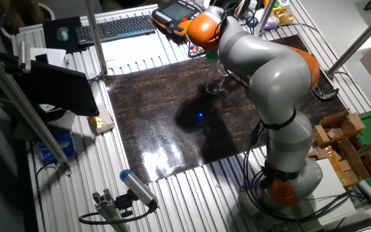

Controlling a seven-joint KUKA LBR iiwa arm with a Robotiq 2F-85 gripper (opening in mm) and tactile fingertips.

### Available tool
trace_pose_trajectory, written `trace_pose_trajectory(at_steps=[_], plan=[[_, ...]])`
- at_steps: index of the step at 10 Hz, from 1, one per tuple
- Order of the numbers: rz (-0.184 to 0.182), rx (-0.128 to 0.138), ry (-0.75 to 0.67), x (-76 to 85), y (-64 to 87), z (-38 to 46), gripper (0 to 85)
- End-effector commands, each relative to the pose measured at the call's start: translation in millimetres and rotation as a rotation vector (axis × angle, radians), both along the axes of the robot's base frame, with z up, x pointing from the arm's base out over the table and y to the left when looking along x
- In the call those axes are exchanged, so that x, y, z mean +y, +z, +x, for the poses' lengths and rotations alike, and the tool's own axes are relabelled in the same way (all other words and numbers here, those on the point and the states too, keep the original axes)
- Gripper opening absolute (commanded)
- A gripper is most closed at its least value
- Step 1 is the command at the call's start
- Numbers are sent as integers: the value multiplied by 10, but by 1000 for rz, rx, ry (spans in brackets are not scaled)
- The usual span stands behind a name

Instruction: Pour the water from one cup into another empty cup

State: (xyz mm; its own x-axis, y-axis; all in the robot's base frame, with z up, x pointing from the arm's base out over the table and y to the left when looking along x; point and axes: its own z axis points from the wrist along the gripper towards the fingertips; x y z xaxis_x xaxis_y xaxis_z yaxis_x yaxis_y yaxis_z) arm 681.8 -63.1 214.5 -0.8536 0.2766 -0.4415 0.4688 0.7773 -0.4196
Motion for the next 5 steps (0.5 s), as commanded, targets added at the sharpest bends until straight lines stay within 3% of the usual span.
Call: trace_pose_trajectory(at_steps=[1, 5], plan=[[-5, -2, -1, 5, -1, -2, 7], [-41, -20, -4, 12, 12, -7, 7]])
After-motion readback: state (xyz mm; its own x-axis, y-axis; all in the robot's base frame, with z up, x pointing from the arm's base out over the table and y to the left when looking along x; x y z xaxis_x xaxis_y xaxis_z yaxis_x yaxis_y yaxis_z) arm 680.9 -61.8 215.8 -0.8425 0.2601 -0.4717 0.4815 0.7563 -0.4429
